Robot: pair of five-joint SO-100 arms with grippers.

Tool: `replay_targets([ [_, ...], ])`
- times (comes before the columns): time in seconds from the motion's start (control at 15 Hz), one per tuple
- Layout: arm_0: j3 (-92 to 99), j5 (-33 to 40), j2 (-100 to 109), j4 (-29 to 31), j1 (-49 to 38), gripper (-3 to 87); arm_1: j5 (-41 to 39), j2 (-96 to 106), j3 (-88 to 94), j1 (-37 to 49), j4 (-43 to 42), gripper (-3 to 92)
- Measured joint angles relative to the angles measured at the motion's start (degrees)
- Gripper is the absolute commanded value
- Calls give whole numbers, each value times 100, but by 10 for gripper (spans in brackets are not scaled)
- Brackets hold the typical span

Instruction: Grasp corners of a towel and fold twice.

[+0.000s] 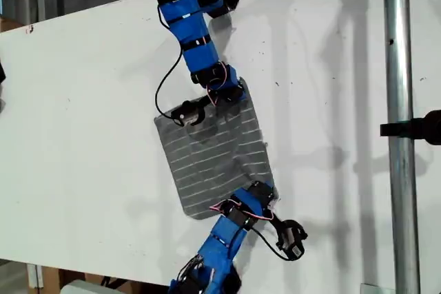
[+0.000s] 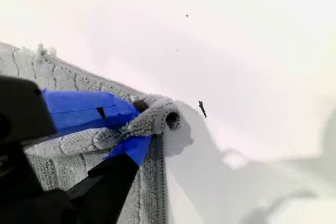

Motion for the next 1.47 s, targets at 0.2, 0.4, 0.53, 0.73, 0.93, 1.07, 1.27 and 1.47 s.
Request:
replay_targets([
  [0.2, 79, 598, 1081, 281, 246, -28, 290, 519, -439, -650, 879, -1],
  [0.4, 712, 659, 2408, 352, 343, -28, 360, 1134, -1459, -1160, 1749, -1],
  [0.53, 1837, 378, 3524, -62, 123, -28, 202, 1494, -1485, -949, 1793, -1],
  [0.73, 3753, 316, 5634, -519, -756, -29, -369, 1767, -1239, 132, 1564, -1],
  [0.93, 3788, 624, 5906, 264, -1573, -29, -1160, 1775, -1072, 1477, 1134, -1],
  [1.07, 3691, 958, 5906, 563, -2364, -29, -1635, 1705, -1072, 2197, 791, -1],
  [1.27, 3208, 1837, 5625, 923, -3604, -29, -2382, 809, -1679, 3059, 501, -1],
  [1.47, 2487, 2452, 4966, 1292, -4535, -29, -2909, -9, -2944, 3463, 729, -1],
])
